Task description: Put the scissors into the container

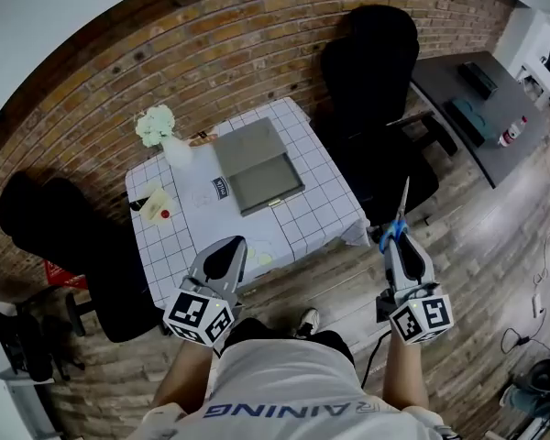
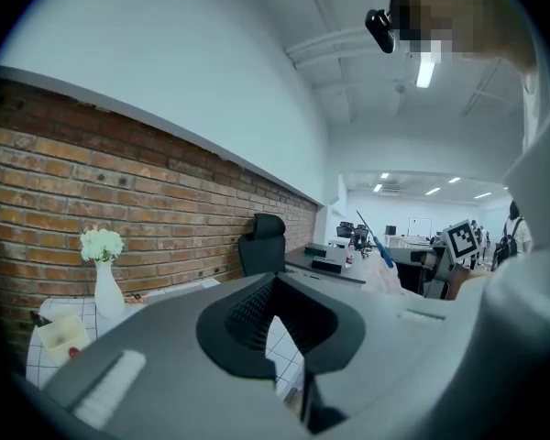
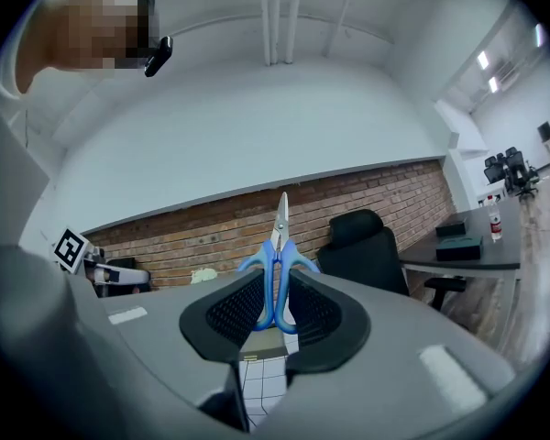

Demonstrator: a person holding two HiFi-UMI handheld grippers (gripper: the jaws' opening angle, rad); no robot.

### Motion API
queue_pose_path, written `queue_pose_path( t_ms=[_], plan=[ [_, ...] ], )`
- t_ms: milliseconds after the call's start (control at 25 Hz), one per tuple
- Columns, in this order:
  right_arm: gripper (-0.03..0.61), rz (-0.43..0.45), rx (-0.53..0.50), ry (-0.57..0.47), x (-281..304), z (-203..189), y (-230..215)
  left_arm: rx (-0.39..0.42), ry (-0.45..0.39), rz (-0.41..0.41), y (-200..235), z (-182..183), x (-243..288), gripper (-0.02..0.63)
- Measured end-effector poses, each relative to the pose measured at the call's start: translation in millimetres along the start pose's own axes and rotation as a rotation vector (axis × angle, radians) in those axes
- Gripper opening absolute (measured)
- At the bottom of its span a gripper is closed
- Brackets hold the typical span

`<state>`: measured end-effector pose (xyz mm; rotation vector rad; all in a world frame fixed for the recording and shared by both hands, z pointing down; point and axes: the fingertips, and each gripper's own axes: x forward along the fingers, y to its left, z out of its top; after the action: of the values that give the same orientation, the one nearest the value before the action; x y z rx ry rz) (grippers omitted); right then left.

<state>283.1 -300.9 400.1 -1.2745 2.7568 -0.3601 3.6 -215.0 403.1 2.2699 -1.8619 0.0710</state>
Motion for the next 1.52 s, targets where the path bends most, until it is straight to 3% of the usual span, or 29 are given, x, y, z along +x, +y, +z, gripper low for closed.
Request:
queue_pose_path(
  t_ms=[400, 920, 1240, 1520],
  plan=[
    [0.101, 0.091, -0.006, 0.084, 76.4, -26.1, 11.6, -0.041, 0.032, 0.061, 40.7, -6.1, 21.2, 0.000],
    [0.103, 0.239, -0.135, 0.224, 253.9, -52.5, 96.8, -0.137, 0.018, 0.103, 186.4, -19.0, 63.6, 0.000],
    [0.103, 0.358, -0.256, 0.425, 309.8, -119.3, 122.2, -0.229, 0.015, 0.192, 228.0, -39.2, 61.9, 0.000],
    [0.103, 0.505, -0.392, 0.627, 336.1, -187.8, 119.4, -0.296, 0.023, 0.335, 234.8, -55.5, 58.4, 0.000]
  ],
)
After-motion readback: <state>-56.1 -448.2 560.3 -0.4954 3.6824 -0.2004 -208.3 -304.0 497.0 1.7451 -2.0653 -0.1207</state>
